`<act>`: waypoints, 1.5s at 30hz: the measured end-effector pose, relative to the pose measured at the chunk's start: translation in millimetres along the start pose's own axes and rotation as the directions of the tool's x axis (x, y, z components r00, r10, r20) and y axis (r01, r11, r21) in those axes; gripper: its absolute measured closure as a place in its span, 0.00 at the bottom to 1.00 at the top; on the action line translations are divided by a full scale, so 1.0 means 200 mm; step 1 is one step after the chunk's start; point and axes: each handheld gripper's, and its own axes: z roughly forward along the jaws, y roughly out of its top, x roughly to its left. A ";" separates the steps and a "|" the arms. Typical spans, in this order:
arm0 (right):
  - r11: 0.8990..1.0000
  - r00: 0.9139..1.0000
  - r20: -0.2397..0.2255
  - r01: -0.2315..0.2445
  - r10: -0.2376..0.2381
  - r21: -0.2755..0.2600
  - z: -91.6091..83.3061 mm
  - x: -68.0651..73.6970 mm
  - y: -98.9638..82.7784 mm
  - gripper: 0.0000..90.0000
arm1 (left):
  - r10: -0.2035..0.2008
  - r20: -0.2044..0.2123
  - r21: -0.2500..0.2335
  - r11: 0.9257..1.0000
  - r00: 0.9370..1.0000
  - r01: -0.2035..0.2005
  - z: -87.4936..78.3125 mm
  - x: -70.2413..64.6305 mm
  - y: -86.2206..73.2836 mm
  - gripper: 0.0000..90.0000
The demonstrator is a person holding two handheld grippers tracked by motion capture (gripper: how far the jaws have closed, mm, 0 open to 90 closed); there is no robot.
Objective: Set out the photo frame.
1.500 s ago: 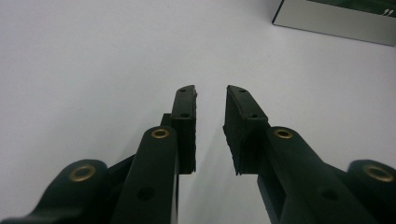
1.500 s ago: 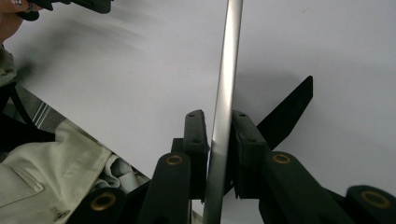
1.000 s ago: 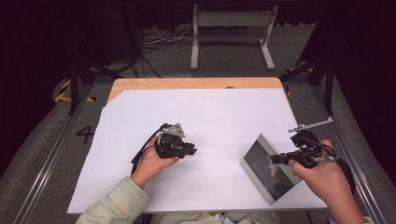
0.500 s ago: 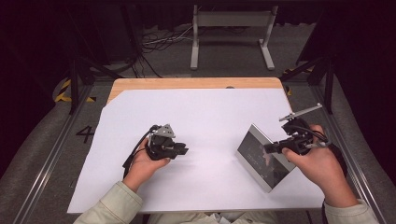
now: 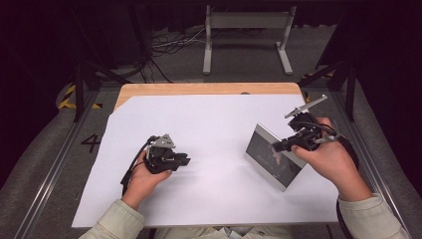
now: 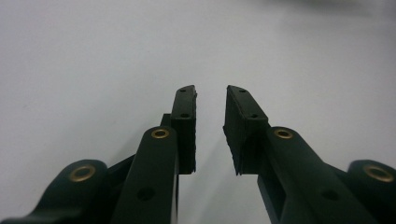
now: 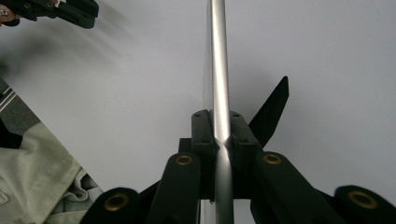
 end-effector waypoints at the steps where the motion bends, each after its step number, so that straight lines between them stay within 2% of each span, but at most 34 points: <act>1: 1.000 1.000 -0.004 0.007 -0.007 0.001 0.00 0.00 0.01 0.93 | -0.003 -0.006 -0.001 1.000 1.000 0.003 0.00 0.00 0.00 0.83; 8: 0.997 0.997 -0.020 0.073 -0.072 0.008 0.02 0.00 0.08 0.93 | -0.025 -0.021 -0.006 1.000 0.999 0.025 -0.04 0.01 -0.04 0.83; 11: 0.993 0.993 -0.032 0.118 -0.117 0.014 0.04 0.00 0.12 0.93 | -0.030 -0.023 -0.008 1.000 0.999 0.030 -0.04 0.01 -0.05 0.83; 17: 0.985 0.983 -0.065 0.173 -0.171 0.021 0.06 0.00 0.16 0.93 | -0.039 -0.024 -0.014 0.999 0.999 0.039 -0.05 0.02 -0.05 0.83; 22: 0.974 0.972 -0.076 0.225 -0.223 0.019 0.08 -0.01 0.20 0.93 | -0.032 -0.017 -0.016 0.999 0.999 0.031 -0.04 0.03 -0.04 0.83; 25: 0.962 0.958 -0.096 0.272 -0.269 0.020 0.09 -0.02 0.22 0.93 | -0.034 -0.012 -0.016 0.999 0.999 0.033 -0.04 0.03 -0.04 0.82; 27: 0.961 0.957 -0.101 0.276 -0.273 0.019 0.09 -0.02 0.23 0.94 | -0.032 -0.012 -0.015 0.999 0.999 0.032 -0.04 0.03 -0.04 0.82; 29: 0.956 0.951 -0.114 0.291 -0.287 0.021 0.10 -0.03 0.24 0.94 | -0.028 -0.012 -0.014 1.000 1.000 0.028 -0.04 0.03 -0.04 0.82; 35: 0.928 0.919 -0.151 0.371 -0.364 0.021 0.13 -0.05 0.27 0.94 | -0.031 -0.005 -0.020 0.999 1.000 0.031 -0.03 0.03 -0.03 0.82; 42: 0.883 0.861 -0.219 0.469 -0.459 -0.004 0.15 -0.07 0.31 0.94 | -0.028 0.001 -0.016 0.999 1.000 0.028 -0.02 0.03 -0.02 0.82; 44: 0.878 0.854 -0.230 0.479 -0.467 -0.002 0.16 -0.07 0.32 0.94 | -0.023 0.003 -0.016 1.000 1.000 0.023 -0.02 0.03 -0.02 0.82; 45: 0.872 0.846 -0.236 0.490 -0.478 -0.007 0.16 -0.08 0.33 0.94 | -0.022 0.005 -0.015 1.000 1.000 0.022 -0.01 0.03 -0.02 0.82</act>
